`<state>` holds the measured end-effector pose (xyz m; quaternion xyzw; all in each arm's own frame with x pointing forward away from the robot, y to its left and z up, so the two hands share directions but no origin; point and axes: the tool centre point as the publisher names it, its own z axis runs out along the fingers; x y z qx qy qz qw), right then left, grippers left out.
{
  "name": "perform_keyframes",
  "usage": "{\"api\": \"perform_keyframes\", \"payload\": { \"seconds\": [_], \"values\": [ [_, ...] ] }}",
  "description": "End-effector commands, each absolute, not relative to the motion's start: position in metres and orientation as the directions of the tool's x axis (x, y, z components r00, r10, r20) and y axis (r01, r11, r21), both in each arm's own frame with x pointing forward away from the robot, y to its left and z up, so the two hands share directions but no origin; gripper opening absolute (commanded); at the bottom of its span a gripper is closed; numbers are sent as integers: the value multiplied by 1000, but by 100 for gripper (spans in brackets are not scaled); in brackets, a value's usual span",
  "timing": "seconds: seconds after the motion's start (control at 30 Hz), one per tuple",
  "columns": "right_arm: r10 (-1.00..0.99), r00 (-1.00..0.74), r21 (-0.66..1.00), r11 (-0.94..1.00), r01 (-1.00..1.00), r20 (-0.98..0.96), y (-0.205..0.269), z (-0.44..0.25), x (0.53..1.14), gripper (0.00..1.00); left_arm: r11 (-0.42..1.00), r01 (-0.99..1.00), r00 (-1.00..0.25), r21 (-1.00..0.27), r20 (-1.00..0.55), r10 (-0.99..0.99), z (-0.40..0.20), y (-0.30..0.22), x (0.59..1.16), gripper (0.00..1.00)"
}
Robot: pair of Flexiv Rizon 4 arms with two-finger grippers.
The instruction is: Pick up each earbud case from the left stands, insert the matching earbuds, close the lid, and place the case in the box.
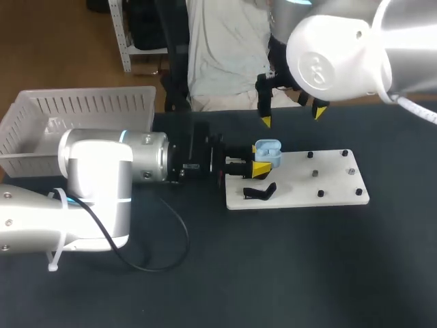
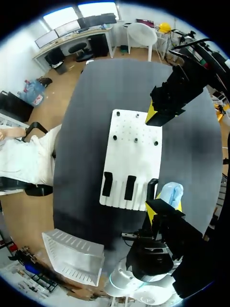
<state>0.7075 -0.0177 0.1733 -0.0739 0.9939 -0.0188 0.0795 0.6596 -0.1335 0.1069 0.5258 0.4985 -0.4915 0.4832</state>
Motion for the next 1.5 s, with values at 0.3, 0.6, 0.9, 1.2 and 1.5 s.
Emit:
{"api": "perform_keyframes", "payload": {
  "seconds": [0.3, 0.6, 0.9, 1.2, 1.5],
  "values": [
    [-158, -986, -52, 986, -156, -52, -22, 146, 709, 100, -35, 999, 19, 18, -998, 52, 108, -134, 659, 0],
    [-158, -987, -16, 987, -158, -1, -28, 143, 679, 100, -35, 999, 19, 18, -998, 52, 108, -134, 659, 0],
    [-100, -988, -64, 994, -94, -116, -37, 153, 676, 100, -35, 999, 19, 18, -998, 52, 108, -134, 659, 0],
    [55, -950, 4, 998, 57, -308, -77, 186, 681, 100, -26, 1000, 16, 14, -999, 52, 110, -130, 659, 0],
    [129, -944, 102, 989, 103, -304, -107, 188, 678, 100, 88, 995, 30, 44, -988, 150, 137, -71, 665, 0]
  ]
}}
